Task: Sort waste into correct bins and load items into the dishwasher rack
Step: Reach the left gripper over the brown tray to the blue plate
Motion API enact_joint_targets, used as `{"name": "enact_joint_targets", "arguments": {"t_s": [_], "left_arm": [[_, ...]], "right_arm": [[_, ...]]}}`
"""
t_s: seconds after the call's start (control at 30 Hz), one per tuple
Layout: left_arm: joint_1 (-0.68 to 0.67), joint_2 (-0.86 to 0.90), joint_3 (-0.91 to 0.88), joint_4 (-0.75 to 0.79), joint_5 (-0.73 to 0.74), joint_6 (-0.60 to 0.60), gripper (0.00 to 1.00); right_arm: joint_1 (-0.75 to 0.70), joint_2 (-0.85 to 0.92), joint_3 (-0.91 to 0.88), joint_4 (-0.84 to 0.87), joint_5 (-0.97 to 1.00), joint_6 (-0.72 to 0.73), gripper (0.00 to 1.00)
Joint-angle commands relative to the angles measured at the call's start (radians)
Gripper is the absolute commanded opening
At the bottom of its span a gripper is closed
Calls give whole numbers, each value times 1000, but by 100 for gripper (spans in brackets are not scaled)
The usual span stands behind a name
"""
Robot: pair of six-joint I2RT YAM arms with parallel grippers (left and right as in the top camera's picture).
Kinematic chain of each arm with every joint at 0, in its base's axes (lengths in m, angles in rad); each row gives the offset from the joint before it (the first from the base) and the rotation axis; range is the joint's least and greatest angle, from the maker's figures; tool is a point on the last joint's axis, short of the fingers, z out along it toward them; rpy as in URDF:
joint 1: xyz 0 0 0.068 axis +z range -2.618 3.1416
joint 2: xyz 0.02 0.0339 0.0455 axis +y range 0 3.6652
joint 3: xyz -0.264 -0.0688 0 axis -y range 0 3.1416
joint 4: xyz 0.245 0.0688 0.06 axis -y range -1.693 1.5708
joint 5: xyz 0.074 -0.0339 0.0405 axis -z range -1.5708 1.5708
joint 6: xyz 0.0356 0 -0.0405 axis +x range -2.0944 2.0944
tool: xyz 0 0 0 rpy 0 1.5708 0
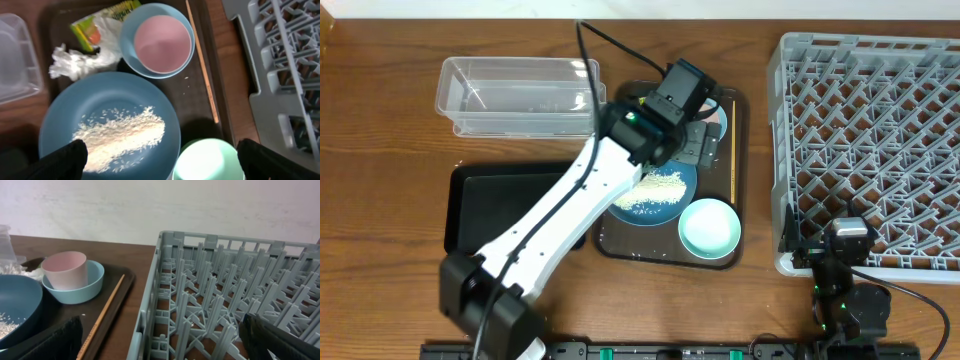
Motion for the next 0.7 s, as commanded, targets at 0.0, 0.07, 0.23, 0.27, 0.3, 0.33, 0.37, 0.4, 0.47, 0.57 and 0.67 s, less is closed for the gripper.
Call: {"name": "enact_joint_targets", "arguments": {"t_s": [0.0,0.07,0.23,0.27,0.3,0.33,0.37,0.4,0.47,0.57,0.67], "left_arm": [[-1,50,6,8,26,-41,98],[-3,79,6,4,34,-41,98],[-21,131,6,-1,51,-41,98],[-29,147,6,2,50,-41,98],[-35,159,6,4,50,-41,98],[-43,174,6,3,50,-41,98],[-50,188,6,1,50,-41,98],[-57,201,6,0,50,-41,98],[-69,228,6,1,49,-42,98],[-84,269,6,-7,-14,-117,96],[-92,301,6,-10,-64,-174,96]], "right_arm": [[-5,-5,-4,-2,3,-12,99],[-5,-5,-4,-2,3,-12,99],[-5,-5,-4,-2,3,-11,99],[-5,-5,-4,-2,3,-12,99],[-5,-5,-4,-2,3,-11,99],[-5,-5,-4,-2,3,-12,99],[-5,-5,-4,-2,3,-11,99],[-5,-5,-4,-2,3,-12,99],[-5,-5,-4,-2,3,-12,99],[-5,-5,-4,-2,3,-12,99],[-5,-5,-4,-2,3,-12,99]]}}
